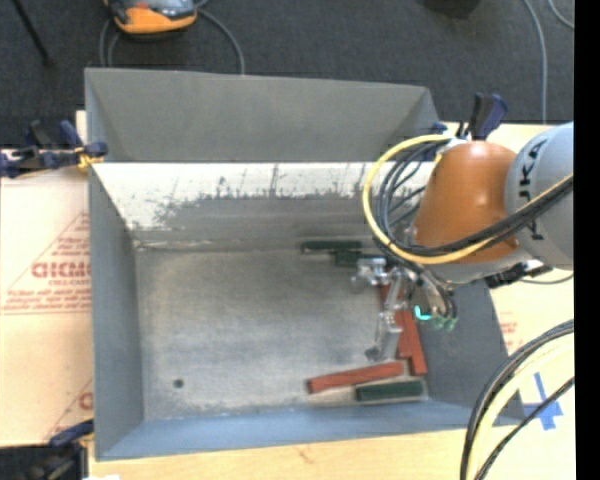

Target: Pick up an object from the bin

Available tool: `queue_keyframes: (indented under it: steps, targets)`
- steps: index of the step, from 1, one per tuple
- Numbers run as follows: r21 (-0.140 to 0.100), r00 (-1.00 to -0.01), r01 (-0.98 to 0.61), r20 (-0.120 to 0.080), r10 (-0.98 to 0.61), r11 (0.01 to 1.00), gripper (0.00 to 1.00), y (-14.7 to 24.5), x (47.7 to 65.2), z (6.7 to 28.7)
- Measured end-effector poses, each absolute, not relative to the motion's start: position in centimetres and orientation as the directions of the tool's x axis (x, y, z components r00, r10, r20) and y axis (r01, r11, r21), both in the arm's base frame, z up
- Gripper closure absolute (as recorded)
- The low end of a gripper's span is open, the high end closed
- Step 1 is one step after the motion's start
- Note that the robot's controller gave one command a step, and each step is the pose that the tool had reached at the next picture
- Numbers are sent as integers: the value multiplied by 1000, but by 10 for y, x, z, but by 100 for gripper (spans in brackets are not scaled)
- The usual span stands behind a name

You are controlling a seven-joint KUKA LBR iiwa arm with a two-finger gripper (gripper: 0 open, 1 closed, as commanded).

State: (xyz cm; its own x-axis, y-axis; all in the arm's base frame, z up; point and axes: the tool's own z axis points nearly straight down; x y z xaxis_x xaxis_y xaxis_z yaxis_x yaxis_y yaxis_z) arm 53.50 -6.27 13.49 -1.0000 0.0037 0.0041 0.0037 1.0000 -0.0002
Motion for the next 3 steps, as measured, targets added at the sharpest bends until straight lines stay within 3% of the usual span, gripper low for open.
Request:
queue_keyframes:
  steps: [1,2,3]
  targets:
    - [-1,-1000,2,-4,2,1000,0,-63,537,139]
    - [0,-997,72,-11,72,997,0,-63,529,120]
    - [-1,-994,108,-1,108,994,0,-63,517,86]
